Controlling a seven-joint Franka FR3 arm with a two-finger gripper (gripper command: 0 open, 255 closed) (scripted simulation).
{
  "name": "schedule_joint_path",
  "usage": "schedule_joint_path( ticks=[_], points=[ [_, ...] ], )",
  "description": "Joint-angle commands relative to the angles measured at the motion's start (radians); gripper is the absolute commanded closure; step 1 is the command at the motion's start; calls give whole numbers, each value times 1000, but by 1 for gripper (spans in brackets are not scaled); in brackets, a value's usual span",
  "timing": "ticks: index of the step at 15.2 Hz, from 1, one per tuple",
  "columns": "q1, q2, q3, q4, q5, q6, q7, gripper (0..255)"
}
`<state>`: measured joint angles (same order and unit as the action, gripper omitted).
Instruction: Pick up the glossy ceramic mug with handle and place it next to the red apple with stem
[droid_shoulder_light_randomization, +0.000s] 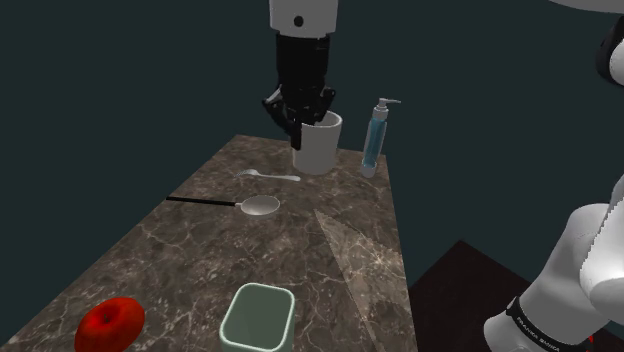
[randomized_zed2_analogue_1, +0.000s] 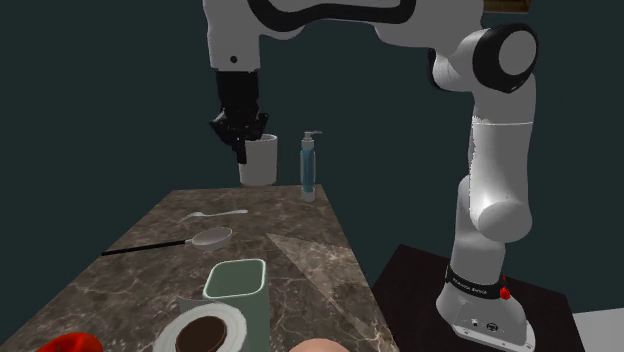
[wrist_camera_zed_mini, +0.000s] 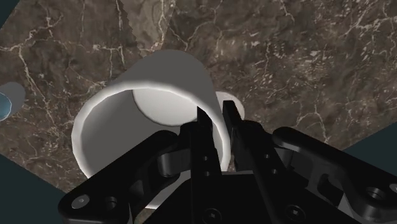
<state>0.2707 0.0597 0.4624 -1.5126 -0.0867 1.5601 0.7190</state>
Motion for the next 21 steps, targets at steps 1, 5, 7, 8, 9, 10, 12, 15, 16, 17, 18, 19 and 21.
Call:
schedule_joint_path(
  ticks=[1,5,7,8,9,10,12,15,16,17,18,19,21],
  points=[
    [29,33,23,35,-16,-9,52,255],
    [103,122,68,139,-63,-44,161,255],
    [148,175,86,204,-93,-68,214,255],
    [173,205,94,241,-109,-81,240,255],
    [200,235,100,281,-126,-96,265,255],
    [229,268,106,324,-145,-113,290,255],
    [295,340,112,423,-184,-152,335,255],
    [290,332,112,383,-178,-120,341,255],
    [283,324,112,358,-174,-102,342,255],
    [277,317,112,334,-170,-84,342,255],
    [272,311,113,311,-167,-67,342,255],
    [267,305,113,289,-164,-51,343,255],
    [257,295,113,246,-158,-18,344,255]
  ],
)
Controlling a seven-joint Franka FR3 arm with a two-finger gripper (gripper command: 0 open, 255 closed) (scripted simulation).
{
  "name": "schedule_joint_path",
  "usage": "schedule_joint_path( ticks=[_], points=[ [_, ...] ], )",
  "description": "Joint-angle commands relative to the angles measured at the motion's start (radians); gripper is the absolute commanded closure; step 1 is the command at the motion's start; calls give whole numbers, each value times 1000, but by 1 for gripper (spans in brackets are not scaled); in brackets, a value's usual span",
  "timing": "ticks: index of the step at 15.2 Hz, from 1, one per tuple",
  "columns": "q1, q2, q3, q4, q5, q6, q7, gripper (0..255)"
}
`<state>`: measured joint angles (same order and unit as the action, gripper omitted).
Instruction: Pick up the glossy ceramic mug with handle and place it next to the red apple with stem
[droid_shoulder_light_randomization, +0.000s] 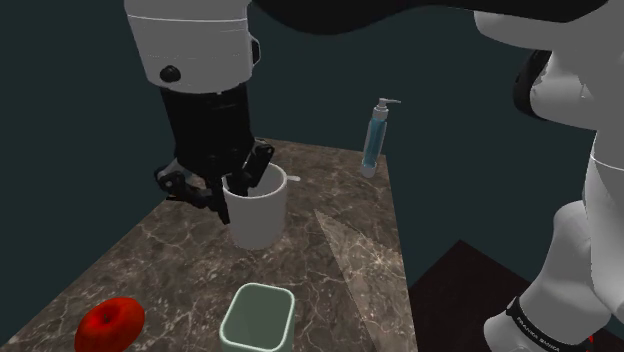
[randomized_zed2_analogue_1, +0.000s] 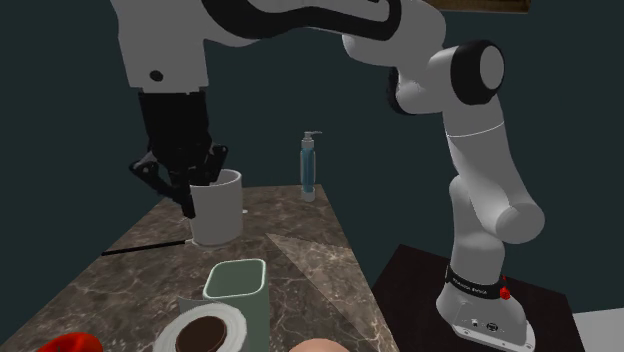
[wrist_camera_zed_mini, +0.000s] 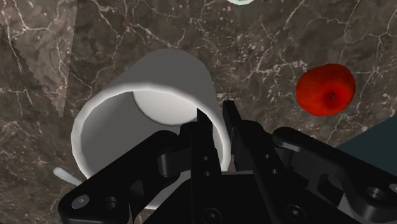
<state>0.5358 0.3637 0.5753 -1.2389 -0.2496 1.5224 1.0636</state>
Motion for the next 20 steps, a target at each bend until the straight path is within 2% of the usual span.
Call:
schedule_joint_path(
  ticks=[1,20],
  points=[
    [-12,-14,0,-47,7,36,-1,255],
    [-50,-33,-8,-332,11,300,19,255]
  ],
)
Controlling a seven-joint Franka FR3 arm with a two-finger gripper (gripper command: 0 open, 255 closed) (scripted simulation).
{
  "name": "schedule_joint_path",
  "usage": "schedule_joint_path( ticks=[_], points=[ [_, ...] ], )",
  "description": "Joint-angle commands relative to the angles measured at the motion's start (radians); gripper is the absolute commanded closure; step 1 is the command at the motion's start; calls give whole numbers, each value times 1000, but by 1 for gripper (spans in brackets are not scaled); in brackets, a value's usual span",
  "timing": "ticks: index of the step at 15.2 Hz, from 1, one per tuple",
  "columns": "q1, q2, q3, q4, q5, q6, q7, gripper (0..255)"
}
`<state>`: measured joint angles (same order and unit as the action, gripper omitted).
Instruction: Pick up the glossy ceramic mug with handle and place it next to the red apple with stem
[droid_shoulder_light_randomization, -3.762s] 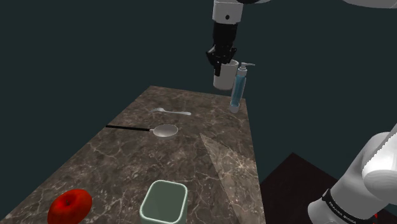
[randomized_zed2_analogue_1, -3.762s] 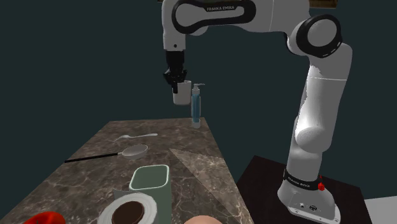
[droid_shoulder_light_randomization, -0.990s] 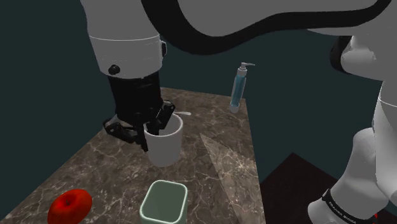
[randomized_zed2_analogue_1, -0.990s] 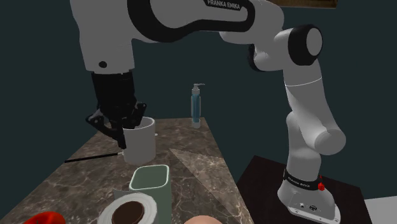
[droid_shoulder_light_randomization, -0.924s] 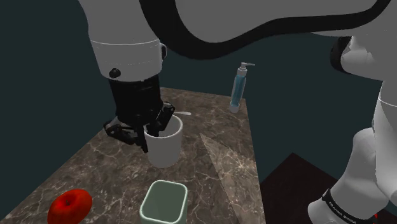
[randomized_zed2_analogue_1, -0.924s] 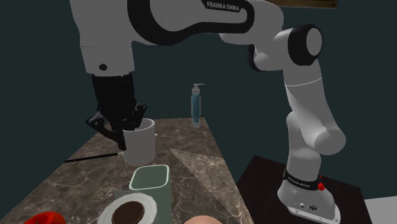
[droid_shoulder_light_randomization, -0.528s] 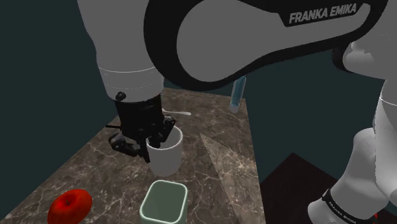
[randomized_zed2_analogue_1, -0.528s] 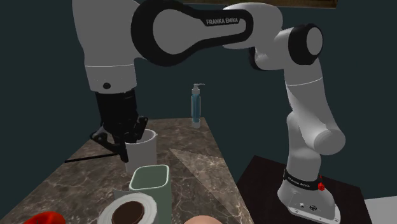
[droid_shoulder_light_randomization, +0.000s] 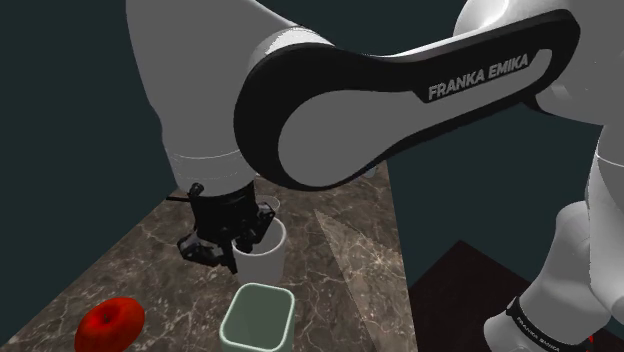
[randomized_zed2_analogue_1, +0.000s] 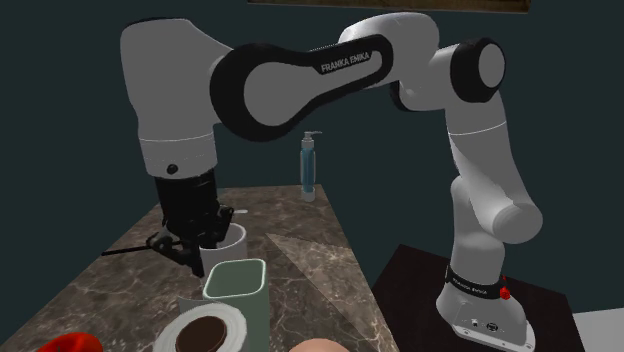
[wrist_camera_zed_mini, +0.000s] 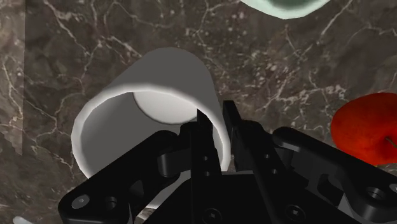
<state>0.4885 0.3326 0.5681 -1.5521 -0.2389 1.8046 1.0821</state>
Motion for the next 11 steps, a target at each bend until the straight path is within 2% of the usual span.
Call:
schedule_joint_path(
  ticks=[1,2,10,11],
  points=[
    [-3,0,-1,-30,-2,30,3,255],
    [-4,4,-3,-50,-5,54,6,255],
    [-4,4,-3,-50,-5,54,6,255],
    [-4,4,-3,-51,-5,54,6,0]
  ],
)
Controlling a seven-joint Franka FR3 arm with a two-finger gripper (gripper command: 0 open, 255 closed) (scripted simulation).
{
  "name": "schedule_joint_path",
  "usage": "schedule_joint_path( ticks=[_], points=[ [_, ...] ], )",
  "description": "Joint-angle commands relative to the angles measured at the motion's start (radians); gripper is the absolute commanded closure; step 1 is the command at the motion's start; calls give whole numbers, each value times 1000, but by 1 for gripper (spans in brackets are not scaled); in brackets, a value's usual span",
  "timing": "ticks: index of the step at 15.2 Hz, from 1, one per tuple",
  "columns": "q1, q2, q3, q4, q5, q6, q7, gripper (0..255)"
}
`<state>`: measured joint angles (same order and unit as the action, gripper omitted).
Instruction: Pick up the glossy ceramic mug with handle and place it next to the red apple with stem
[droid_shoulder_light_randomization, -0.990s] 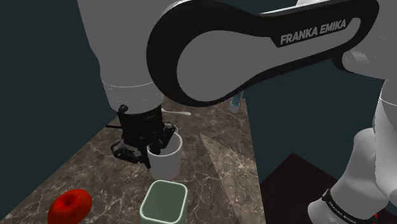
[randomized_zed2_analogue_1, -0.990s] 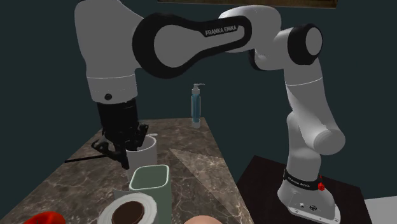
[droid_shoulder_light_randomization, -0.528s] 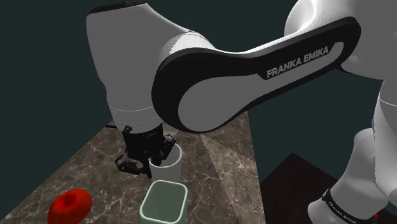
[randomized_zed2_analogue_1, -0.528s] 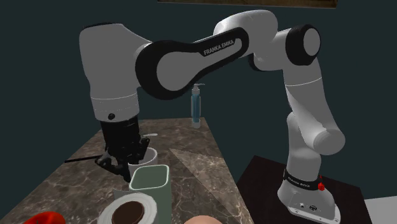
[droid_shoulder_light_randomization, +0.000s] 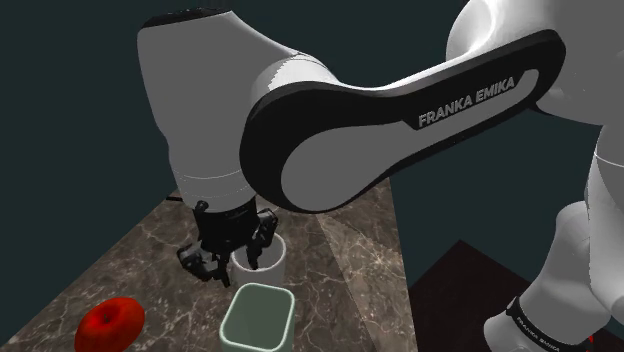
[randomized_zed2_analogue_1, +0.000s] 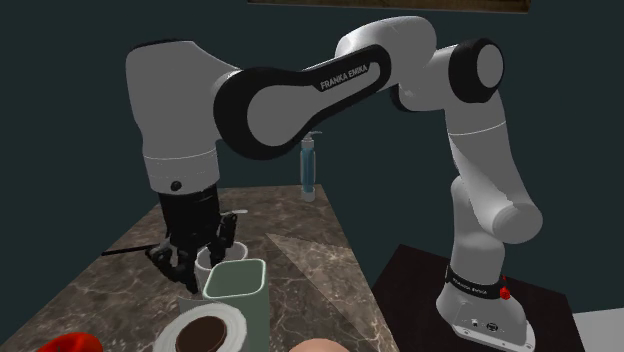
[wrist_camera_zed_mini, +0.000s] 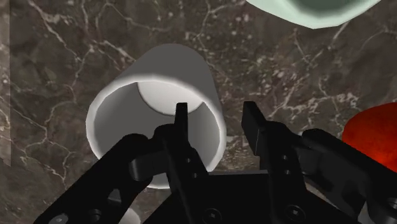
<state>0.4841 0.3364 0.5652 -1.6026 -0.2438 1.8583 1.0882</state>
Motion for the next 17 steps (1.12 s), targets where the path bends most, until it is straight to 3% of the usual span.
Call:
schedule_joint_path(
  ticks=[1,5,9,17],
  points=[
    [0,0,0,0,0,0,0,0],
    [0,0,0,0,0,0,0,0],
    [13,-7,7,118,9,-123,-10,0],
    [13,-7,7,118,9,-123,-10,0]
  ],
)
